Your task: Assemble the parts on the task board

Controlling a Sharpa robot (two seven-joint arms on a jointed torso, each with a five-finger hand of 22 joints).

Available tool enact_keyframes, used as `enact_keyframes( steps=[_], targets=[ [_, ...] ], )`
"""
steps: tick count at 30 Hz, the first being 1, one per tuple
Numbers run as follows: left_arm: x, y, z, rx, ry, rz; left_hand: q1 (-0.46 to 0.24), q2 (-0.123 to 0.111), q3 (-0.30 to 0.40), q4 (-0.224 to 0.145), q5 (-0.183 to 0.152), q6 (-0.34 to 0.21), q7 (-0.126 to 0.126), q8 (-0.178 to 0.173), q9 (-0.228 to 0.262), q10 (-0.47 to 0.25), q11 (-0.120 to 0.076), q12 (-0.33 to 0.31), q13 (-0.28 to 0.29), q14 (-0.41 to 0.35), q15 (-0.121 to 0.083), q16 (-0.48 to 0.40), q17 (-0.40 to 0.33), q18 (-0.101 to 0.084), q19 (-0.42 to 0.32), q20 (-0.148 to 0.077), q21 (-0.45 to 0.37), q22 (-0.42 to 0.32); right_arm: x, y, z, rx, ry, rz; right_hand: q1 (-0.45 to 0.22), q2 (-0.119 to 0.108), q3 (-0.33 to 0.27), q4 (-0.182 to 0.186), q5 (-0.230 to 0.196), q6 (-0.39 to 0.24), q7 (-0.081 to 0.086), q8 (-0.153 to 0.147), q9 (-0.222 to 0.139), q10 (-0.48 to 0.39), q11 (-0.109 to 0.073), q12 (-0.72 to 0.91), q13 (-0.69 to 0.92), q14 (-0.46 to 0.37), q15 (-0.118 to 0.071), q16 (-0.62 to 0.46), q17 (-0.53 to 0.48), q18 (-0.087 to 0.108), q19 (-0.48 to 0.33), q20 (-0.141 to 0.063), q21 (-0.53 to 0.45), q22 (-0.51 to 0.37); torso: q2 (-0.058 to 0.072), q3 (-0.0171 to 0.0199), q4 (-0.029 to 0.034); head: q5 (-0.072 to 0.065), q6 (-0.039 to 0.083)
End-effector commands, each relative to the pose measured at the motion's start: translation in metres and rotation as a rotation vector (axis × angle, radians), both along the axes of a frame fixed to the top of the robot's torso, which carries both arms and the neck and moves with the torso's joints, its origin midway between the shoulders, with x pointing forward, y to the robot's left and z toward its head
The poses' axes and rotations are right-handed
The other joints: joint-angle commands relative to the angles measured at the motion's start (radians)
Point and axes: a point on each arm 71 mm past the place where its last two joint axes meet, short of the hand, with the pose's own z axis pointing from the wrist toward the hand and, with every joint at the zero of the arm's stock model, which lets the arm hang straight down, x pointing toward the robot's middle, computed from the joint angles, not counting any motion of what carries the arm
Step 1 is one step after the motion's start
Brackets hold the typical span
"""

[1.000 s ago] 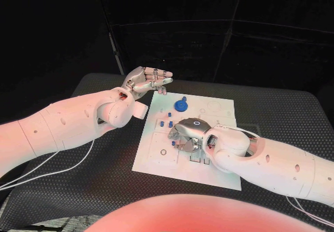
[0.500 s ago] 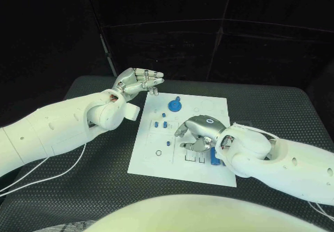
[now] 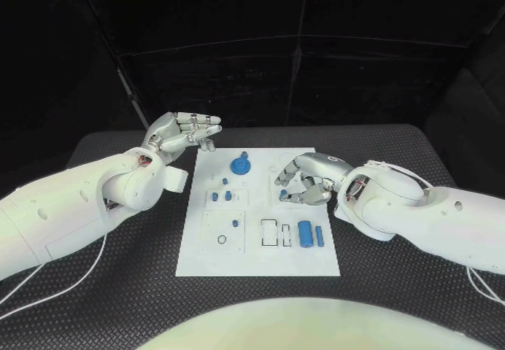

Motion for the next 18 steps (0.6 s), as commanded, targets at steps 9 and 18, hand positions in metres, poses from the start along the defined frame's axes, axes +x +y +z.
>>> enact_keyframes(
  steps=[9, 18],
  targets=[
    [0.000, -0.002, 0.001, -0.013, -0.002, -0.015, 0.002, -0.001, -0.006, -0.002, -0.005, -0.008, -0.001, -0.005, -0.001, -0.007, -0.004, 0.004, -0.002, -0.008, 0.000, -0.005, -0.002, 0.012, -0.002, 0.003, -0.005, -0.001, 0.011, -0.005, -0.004, -0.082, -0.032, -0.009, 0.006, 0.004, -0.118, 0.011, -0.012, -0.060, -0.003, -0.010, -0.002, -0.076, -0.003, 0.036, 0.000, -0.016, -0.001, -0.029, -0.045, 0.027, -0.030, 0.000, -0.039, -0.049, 0.001, -0.0010, 0.0022, -0.022, 0.006],
    [0.000, -0.002, 0.001, -0.012, -0.002, -0.015, 0.002, -0.001, -0.006, -0.002, -0.005, -0.008, -0.001, -0.005, -0.001, -0.007, -0.004, 0.004, -0.002, -0.008, 0.000, -0.005, -0.002, 0.012, -0.002, 0.003, -0.005, -0.001, 0.018, 0.008, -0.013, -0.135, -0.008, 0.006, 0.025, 0.025, -0.151, 0.019, -0.016, -0.065, -0.006, -0.008, -0.001, -0.081, -0.007, 0.061, 0.003, -0.012, -0.002, -0.025, -0.044, 0.027, -0.025, -0.002, -0.042, -0.049, 0.002, -0.0011, 0.0020, -0.021, -0.001]
  ],
)
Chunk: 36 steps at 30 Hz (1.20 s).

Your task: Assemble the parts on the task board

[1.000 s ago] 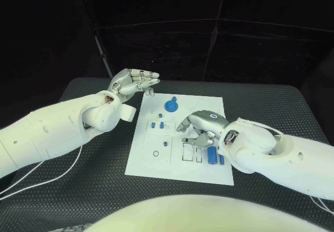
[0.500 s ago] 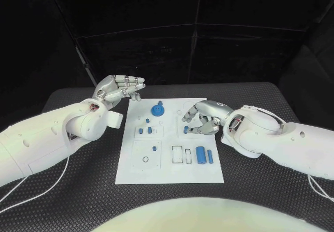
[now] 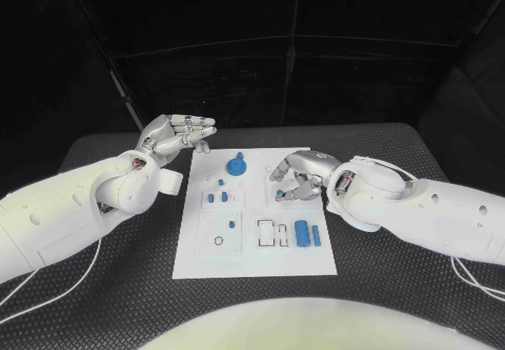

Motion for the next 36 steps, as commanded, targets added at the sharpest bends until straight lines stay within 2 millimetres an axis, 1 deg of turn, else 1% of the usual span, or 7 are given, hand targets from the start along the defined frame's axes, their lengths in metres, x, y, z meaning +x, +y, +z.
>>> enact_keyframes(
  steps=[1, 3, 10, 19, 28, 31, 36],
  targets=[
    [0.000, -0.001, 0.002, -0.011, -0.004, -0.011, 0.002, -0.001, -0.006, -0.002, -0.005, -0.008, -0.001, -0.005, -0.001, -0.007, -0.003, 0.004, -0.002, -0.008, 0.000, -0.005, -0.002, 0.012, -0.002, 0.003, -0.005, -0.001, 0.002, 0.004, -0.004, -0.072, 0.014, 0.019, 0.012, 0.014, -0.009, 0.000, 0.000, 0.002, 0.001, 0.001, 0.002, 0.010, -0.006, 0.018, 0.003, -0.003, -0.003, 0.000, 0.004, 0.010, 0.001, -0.005, -0.001, 0.006, 0.001, 0.0001, 0.0004, 0.001, -0.004],
    [0.000, -0.001, 0.002, -0.011, -0.004, -0.011, 0.002, -0.001, -0.006, -0.002, -0.005, -0.008, -0.001, -0.005, -0.001, -0.007, -0.003, 0.004, -0.002, -0.008, 0.000, -0.005, -0.002, 0.012, -0.002, 0.003, -0.005, -0.001, 0.002, 0.007, -0.007, -0.092, 0.026, 0.027, 0.016, 0.022, -0.012, 0.000, 0.007, 0.016, -0.002, 0.005, 0.004, 0.031, -0.011, 0.035, 0.004, 0.000, -0.007, 0.003, 0.007, 0.009, 0.010, -0.007, 0.005, 0.015, 0.001, -0.0006, 0.0007, 0.001, -0.006],
    [0.000, -0.001, 0.001, -0.011, -0.004, -0.011, 0.002, -0.001, -0.006, -0.002, -0.005, -0.008, -0.001, -0.005, -0.001, -0.007, -0.003, 0.004, -0.002, -0.008, 0.000, -0.005, -0.002, 0.012, -0.002, 0.003, -0.005, -0.001, 0.004, 0.011, -0.009, -0.156, 0.010, 0.038, 0.025, 0.042, -0.005, 0.002, 0.013, 0.063, -0.008, 0.018, 0.007, 0.075, -0.017, 0.055, -0.001, 0.005, -0.013, 0.009, 0.013, 0.004, 0.031, -0.014, 0.020, 0.039, 0.001, 0.0010, 0.0005, 0.002, -0.011],
    [0.000, -0.001, 0.001, -0.011, -0.003, -0.010, 0.000, 0.000, -0.008, -0.001, -0.005, -0.008, -0.001, -0.005, -0.001, -0.007, -0.004, 0.007, -0.001, -0.008, 0.001, -0.006, -0.002, 0.012, -0.002, 0.004, -0.006, -0.002, 0.004, 0.012, -0.011, -0.224, -0.007, 0.043, 0.032, 0.046, 0.004, 0.003, 0.012, 0.086, -0.008, 0.024, 0.007, 0.089, -0.018, 0.055, -0.004, 0.009, -0.014, 0.016, 0.021, 0.001, 0.041, -0.015, 0.028, 0.052, 0.000, 0.0002, -0.0013, 0.004, -0.017],
    [0.000, -0.001, 0.001, -0.011, -0.003, -0.012, 0.000, 0.000, -0.008, -0.001, -0.005, -0.008, -0.002, -0.004, -0.001, -0.007, -0.004, 0.007, -0.001, -0.008, 0.001, -0.006, -0.002, 0.012, -0.003, 0.004, -0.007, -0.003, 0.006, 0.013, -0.013, -0.250, -0.022, 0.042, 0.033, 0.048, 0.008, 0.004, 0.010, 0.090, -0.008, 0.023, 0.007, 0.088, -0.017, 0.052, -0.005, 0.009, -0.014, 0.015, 0.020, 0.001, 0.041, -0.016, 0.027, 0.052, 0.000, 0.0014, -0.0013, 0.006, -0.019],
    [0.000, -0.001, 0.001, -0.011, -0.002, -0.012, 0.000, 0.000, -0.008, -0.001, -0.005, -0.008, -0.002, -0.004, -0.001, -0.007, -0.004, 0.007, -0.001, -0.008, 0.001, -0.006, -0.002, 0.012, -0.003, 0.004, -0.007, -0.003, 0.007, 0.015, -0.012, -0.243, -0.031, 0.042, 0.040, 0.061, 0.025, 0.007, 0.004, 0.103, -0.009, 0.025, 0.006, 0.104, -0.019, 0.053, -0.004, 0.011, -0.016, 0.022, 0.029, -0.001, 0.050, -0.016, 0.035, 0.065, 0.000, 0.0008, -0.0010, 0.005, -0.020],
    [0.000, -0.001, 0.001, -0.011, -0.002, -0.013, 0.000, 0.000, -0.008, -0.001, -0.005, -0.008, -0.002, -0.004, -0.001, -0.007, -0.004, 0.007, -0.001, -0.008, 0.001, -0.006, -0.002, 0.012, -0.003, 0.004, -0.007, -0.003, 0.006, 0.018, -0.010, -0.215, -0.054, 0.053, 0.065, 0.090, 0.084, 0.007, -0.046, 0.155, -0.022, 0.041, 0.009, 0.171, -0.035, 0.065, 0.000, 0.020, -0.028, 0.044, 0.056, -0.008, 0.073, -0.025, 0.059, 0.104, 0.001, 0.0010, -0.0015, 0.006, -0.022]
  ],
)
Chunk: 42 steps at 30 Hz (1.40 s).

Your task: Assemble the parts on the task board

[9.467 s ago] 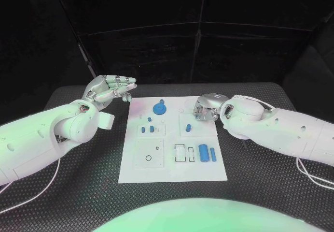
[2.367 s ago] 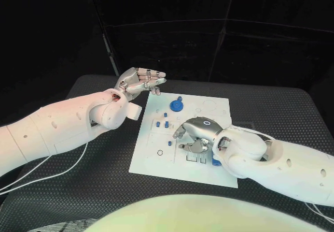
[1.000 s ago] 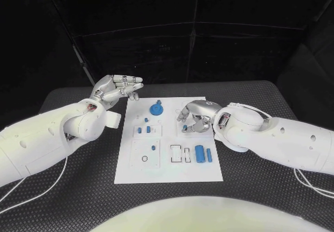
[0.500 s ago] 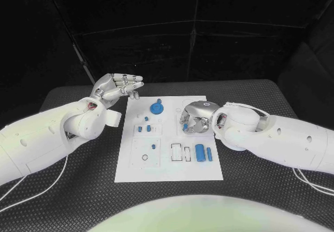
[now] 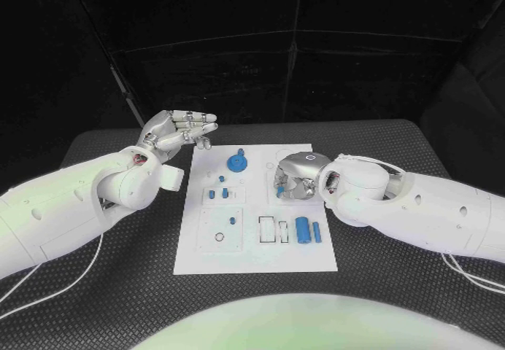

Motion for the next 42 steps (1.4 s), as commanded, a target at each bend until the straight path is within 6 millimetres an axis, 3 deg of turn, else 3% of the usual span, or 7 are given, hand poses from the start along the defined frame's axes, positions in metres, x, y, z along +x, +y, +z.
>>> enact_keyframes(
  steps=[1, 5, 15, 31, 42],
  targets=[
    [0.000, -0.001, 0.002, -0.010, -0.003, -0.010, 0.000, 0.000, -0.005, 0.002, -0.005, -0.008, -0.002, -0.004, -0.001, -0.003, 0.000, 0.007, -0.001, -0.008, 0.001, -0.006, -0.001, 0.012, -0.003, 0.004, -0.007, -0.001, 0.000, 0.002, 0.004, 0.014, -0.037, 0.017, 0.002, 0.017, 0.025, 0.000, -0.010, 0.024, -0.009, 0.010, 0.003, 0.030, -0.009, 0.006, 0.003, 0.011, -0.012, 0.010, 0.012, -0.009, 0.014, -0.005, 0.012, 0.018, 0.000, 0.0000, -0.0001, -0.001, -0.001],
    [0.000, -0.001, 0.002, -0.011, -0.003, -0.010, 0.000, 0.001, -0.005, 0.002, -0.004, -0.008, -0.002, -0.004, 0.000, -0.004, 0.000, 0.008, -0.001, -0.008, 0.001, -0.006, -0.001, 0.013, -0.003, 0.004, -0.007, -0.002, 0.001, 0.003, 0.005, 0.033, -0.053, 0.016, 0.003, 0.032, 0.062, 0.002, -0.018, 0.058, -0.019, 0.021, 0.005, 0.069, -0.021, 0.006, 0.005, 0.013, -0.021, 0.020, 0.023, -0.014, 0.026, -0.014, 0.026, 0.041, 0.000, 0.0001, -0.0005, -0.002, -0.003],
    [0.000, -0.001, 0.002, -0.011, -0.004, -0.010, 0.000, 0.001, -0.005, 0.002, -0.004, -0.008, -0.002, -0.004, 0.000, -0.004, 0.000, 0.008, -0.001, -0.008, 0.001, -0.006, -0.001, 0.013, -0.003, 0.004, -0.007, -0.002, 0.003, 0.004, 0.005, 0.032, -0.075, 0.005, 0.003, 0.034, 0.102, -0.015, -0.018, 0.106, -0.035, 0.044, 0.013, 0.127, -0.038, 0.002, 0.012, 0.014, -0.035, 0.028, 0.030, -0.018, 0.039, -0.028, 0.043, 0.067, 0.000, 0.0000, -0.0001, -0.002, -0.008],
    [0.000, 0.000, 0.002, -0.010, -0.007, -0.006, 0.000, 0.002, -0.005, 0.002, -0.004, -0.008, -0.002, -0.004, 0.000, -0.004, 0.000, 0.008, -0.001, -0.008, 0.001, -0.006, -0.002, 0.013, -0.002, 0.004, -0.008, -0.002, 0.002, 0.004, 0.013, 0.025, -0.184, 0.007, 0.004, 0.026, 0.135, -0.037, -0.017, 0.112, -0.034, 0.047, 0.014, 0.141, -0.040, -0.015, 0.012, 0.017, -0.037, 0.037, 0.042, -0.024, 0.053, -0.032, 0.058, 0.093, 0.000, 0.0009, 0.0006, 0.002, -0.010],
    [0.000, 0.000, 0.002, -0.011, -0.008, -0.006, 0.000, 0.002, -0.005, 0.002, -0.004, -0.008, -0.002, -0.004, 0.000, -0.004, 0.000, 0.008, -0.001, -0.008, 0.001, -0.006, -0.002, 0.013, -0.002, 0.004, -0.008, -0.002, -0.013, 0.013, 0.027, 0.094, -0.224, 0.046, -0.003, 0.017, 0.140, -0.042, -0.015, 0.115, -0.034, 0.048, 0.014, 0.145, -0.040, -0.021, 0.013, 0.018, -0.037, 0.042, 0.047, -0.026, 0.060, -0.032, 0.066, 0.107, -0.001, 0.0000, 0.0002, 0.009, -0.010]
  ],
)
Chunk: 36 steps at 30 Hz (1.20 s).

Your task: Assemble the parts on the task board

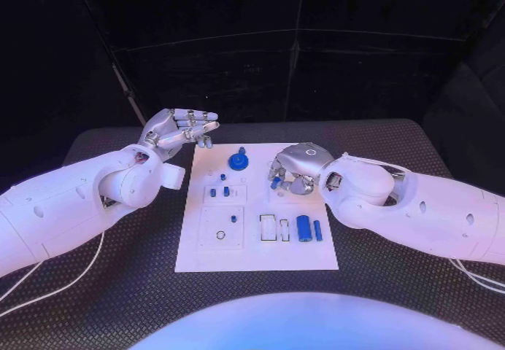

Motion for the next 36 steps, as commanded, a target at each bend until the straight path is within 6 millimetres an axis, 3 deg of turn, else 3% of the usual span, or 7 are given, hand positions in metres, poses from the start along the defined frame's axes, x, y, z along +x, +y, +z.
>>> enact_keyframes(
  steps=[1, 10, 16, 31, 36],
  targets=[
    [0.000, -0.001, 0.002, -0.011, -0.007, -0.006, 0.000, 0.002, -0.005, 0.002, -0.004, -0.008, -0.002, -0.004, 0.000, -0.004, 0.000, 0.004, -0.001, -0.008, 0.001, -0.006, -0.002, 0.013, -0.002, 0.004, -0.004, -0.001, -0.005, 0.004, 0.009, 0.048, -0.052, 0.014, -0.004, -0.005, 0.003, 0.006, 0.005, 0.011, 0.009, 0.010, 0.014, 0.009, 0.002, -0.005, 0.001, 0.016, -0.004, 0.004, 0.001, -0.010, 0.007, 0.000, 0.004, 0.003, 0.000, -0.0006, -0.0001, 0.003, 0.000],
    [0.000, -0.001, 0.002, -0.011, -0.008, -0.007, 0.000, 0.002, -0.005, 0.002, -0.004, -0.008, -0.002, -0.004, 0.000, -0.004, 0.000, 0.004, -0.001, -0.008, 0.001, -0.006, -0.002, 0.013, -0.002, 0.004, -0.004, -0.001, -0.020, 0.023, 0.020, 0.143, -0.031, 0.082, -0.011, -0.010, 0.010, 0.003, 0.006, 0.008, 0.011, 0.008, 0.012, 0.005, 0.004, -0.015, -0.001, 0.016, -0.003, 0.006, 0.003, -0.011, 0.009, 0.001, 0.007, 0.007, 0.000, -0.0011, 0.0013, 0.019, 0.000],
    [0.000, -0.002, 0.002, -0.012, -0.008, -0.008, 0.000, 0.002, -0.005, 0.002, -0.004, -0.008, -0.002, -0.004, 0.000, -0.004, 0.000, 0.004, -0.001, -0.008, 0.001, -0.006, -0.002, 0.013, -0.002, 0.004, -0.004, -0.001, -0.023, 0.041, 0.021, 0.197, 0.002, 0.128, -0.013, -0.012, 0.011, 0.002, 0.007, 0.007, 0.011, 0.007, 0.012, 0.005, 0.004, -0.018, -0.001, 0.017, -0.003, 0.008, 0.005, -0.011, 0.010, 0.001, 0.009, 0.010, -0.001, -0.0020, 0.0012, 0.042, 0.000],
    [0.003, -0.007, 0.000, -0.014, -0.006, -0.011, 0.000, 0.002, -0.005, 0.002, -0.004, -0.008, -0.002, -0.004, 0.000, -0.004, 0.000, 0.004, -0.001, -0.008, 0.001, -0.006, -0.002, 0.013, -0.002, 0.004, -0.004, -0.001, -0.041, 0.096, -0.009, 0.229, 0.160, 0.273, -0.027, -0.014, 0.012, 0.003, 0.011, 0.002, 0.015, 0.003, 0.010, 0.002, 0.008, -0.029, -0.002, 0.015, 0.000, 0.006, -0.002, -0.010, 0.005, 0.003, 0.006, 0.003, 0.001, -0.0019, -0.0003, 0.136, 0.000],
    [0.003, -0.008, 0.000, -0.016, -0.006, -0.013, 0.000, 0.002, -0.005, 0.002, -0.004, -0.008, -0.002, -0.004, 0.000, -0.004, 0.000, 0.004, -0.001, -0.008, 0.001, -0.006, -0.002, 0.013, -0.002, 0.004, -0.004, -0.001, -0.044, 0.104, -0.018, 0.219, 0.196, 0.295, -0.028, -0.014, 0.012, 0.003, 0.011, 0.001, 0.015, 0.002, 0.010, 0.002, 0.008, -0.030, -0.002, 0.015, 0.000, 0.005, -0.003, -0.010, 0.004, 0.003, 0.006, 0.003, 0.001, -0.0021, 0.0004, 0.151, 0.000]
  ],
)
